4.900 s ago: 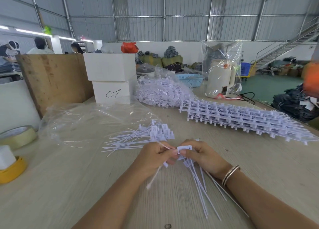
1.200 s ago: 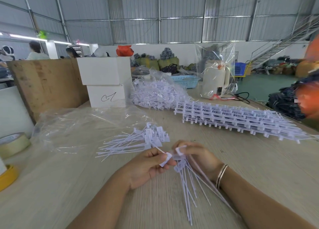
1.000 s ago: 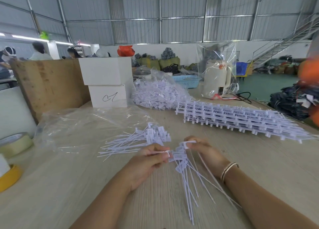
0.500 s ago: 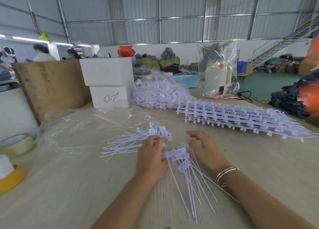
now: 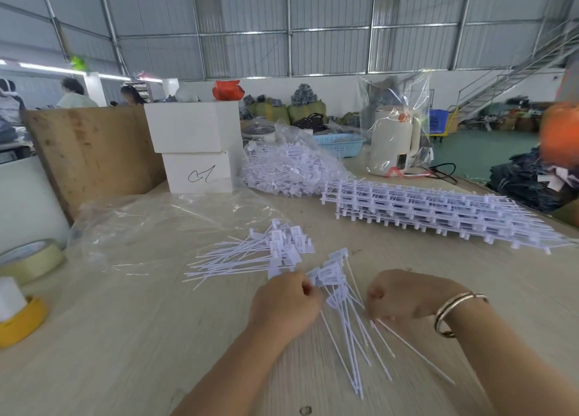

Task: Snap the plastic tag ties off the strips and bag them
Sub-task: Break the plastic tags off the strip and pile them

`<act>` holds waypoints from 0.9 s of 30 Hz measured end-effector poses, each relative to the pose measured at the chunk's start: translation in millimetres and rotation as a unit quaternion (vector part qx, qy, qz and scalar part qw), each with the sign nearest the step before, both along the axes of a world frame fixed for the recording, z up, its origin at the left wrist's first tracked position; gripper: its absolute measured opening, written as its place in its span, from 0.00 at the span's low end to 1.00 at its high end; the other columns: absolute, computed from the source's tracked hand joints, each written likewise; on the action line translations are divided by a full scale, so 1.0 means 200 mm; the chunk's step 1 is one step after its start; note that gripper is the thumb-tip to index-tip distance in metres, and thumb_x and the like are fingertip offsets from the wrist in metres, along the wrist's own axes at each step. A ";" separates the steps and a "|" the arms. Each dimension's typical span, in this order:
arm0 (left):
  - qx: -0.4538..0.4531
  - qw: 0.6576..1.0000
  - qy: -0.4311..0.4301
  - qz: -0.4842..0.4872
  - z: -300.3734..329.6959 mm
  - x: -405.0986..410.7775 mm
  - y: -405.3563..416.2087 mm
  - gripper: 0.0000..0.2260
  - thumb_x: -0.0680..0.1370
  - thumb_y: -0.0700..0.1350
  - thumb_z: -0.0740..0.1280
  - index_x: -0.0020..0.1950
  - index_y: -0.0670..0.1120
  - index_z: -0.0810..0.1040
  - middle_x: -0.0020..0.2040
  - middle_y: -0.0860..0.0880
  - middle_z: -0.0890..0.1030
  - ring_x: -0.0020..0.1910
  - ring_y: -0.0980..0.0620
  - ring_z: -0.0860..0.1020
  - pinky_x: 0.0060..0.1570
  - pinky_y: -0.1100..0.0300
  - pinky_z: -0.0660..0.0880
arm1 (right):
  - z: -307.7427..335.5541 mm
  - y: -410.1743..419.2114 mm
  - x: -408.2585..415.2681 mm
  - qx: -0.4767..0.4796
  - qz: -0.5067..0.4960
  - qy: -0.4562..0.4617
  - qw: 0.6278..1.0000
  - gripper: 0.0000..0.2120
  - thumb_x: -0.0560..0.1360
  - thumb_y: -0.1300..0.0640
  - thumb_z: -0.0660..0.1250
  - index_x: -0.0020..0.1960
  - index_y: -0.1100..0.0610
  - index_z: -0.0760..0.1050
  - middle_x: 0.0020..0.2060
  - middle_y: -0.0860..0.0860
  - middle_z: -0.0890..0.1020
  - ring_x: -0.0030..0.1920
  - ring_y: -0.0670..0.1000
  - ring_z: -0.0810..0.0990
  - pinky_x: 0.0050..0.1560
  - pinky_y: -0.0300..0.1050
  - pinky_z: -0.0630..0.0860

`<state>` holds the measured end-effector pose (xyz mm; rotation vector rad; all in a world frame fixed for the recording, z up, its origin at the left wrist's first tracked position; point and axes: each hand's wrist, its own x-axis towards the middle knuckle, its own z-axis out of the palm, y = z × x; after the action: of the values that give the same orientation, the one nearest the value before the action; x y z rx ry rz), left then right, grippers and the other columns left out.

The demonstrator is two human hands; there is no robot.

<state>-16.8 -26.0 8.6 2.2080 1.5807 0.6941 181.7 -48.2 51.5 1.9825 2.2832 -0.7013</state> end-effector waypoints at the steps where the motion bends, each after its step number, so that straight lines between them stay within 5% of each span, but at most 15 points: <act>1: 0.017 1.000 0.023 0.006 0.00 0.01 -0.01 0.12 0.75 0.60 0.60 0.39 0.53 0.72 0.35 0.55 0.76 0.35 0.57 0.74 0.39 0.57 0.73 | 0.00 0.00 -0.01 0.015 0.001 0.006 1.000 0.14 0.73 0.51 0.65 0.30 0.53 0.70 0.28 0.49 0.71 0.28 0.47 0.68 0.33 0.40 0.65; 4: 0.059 0.996 0.068 0.015 -0.01 0.05 -0.03 0.20 0.71 0.70 0.59 0.46 0.54 0.71 0.39 0.57 0.76 0.40 0.55 0.75 0.43 0.56 0.72 | 0.03 -0.01 -0.03 0.047 -0.009 0.054 0.997 0.12 0.73 0.54 0.63 0.30 0.53 0.70 0.27 0.48 0.68 0.26 0.46 0.64 0.30 0.39 0.62; 10: 0.069 0.994 0.086 0.018 -0.01 0.06 -0.03 0.18 0.74 0.65 0.60 0.49 0.52 0.70 0.43 0.54 0.76 0.44 0.52 0.75 0.48 0.55 0.73 | 0.07 -0.03 0.01 0.142 -0.060 0.080 0.985 0.17 0.72 0.54 0.61 0.28 0.52 0.58 0.22 0.45 0.60 0.24 0.46 0.56 0.31 0.42 0.57; 14: 0.066 0.995 0.076 0.023 0.00 0.06 -0.02 0.17 0.76 0.63 0.57 0.43 0.51 0.72 0.42 0.54 0.76 0.43 0.52 0.75 0.47 0.54 0.71 | 0.03 0.00 -0.02 0.256 -0.121 0.074 0.956 0.16 0.74 0.52 0.60 0.29 0.53 0.61 0.26 0.47 0.66 0.26 0.47 0.63 0.30 0.40 0.61; 22: 0.047 0.997 0.066 0.012 0.00 0.06 -0.04 0.18 0.79 0.59 0.52 0.34 0.51 0.66 0.35 0.56 0.67 0.40 0.51 0.70 0.46 0.54 0.68 | -0.13 0.11 -0.10 0.262 -0.195 0.060 0.943 0.17 0.78 0.45 0.54 0.35 0.52 0.68 0.31 0.47 0.74 0.34 0.48 0.74 0.42 0.45 0.69; 27: -0.017 0.998 0.061 0.016 0.00 0.10 -0.04 0.19 0.79 0.58 0.51 0.43 0.48 0.74 0.47 0.50 0.73 0.53 0.47 0.72 0.55 0.49 0.69 | -0.16 0.09 -0.13 0.191 -0.149 -0.010 0.970 0.09 0.78 0.49 0.55 0.45 0.51 0.70 0.39 0.47 0.77 0.42 0.50 0.76 0.52 0.48 0.71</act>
<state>3.8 -34.7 9.3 2.2435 1.6761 0.5444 156.4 -31.0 19.1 2.5210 2.2692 -0.2581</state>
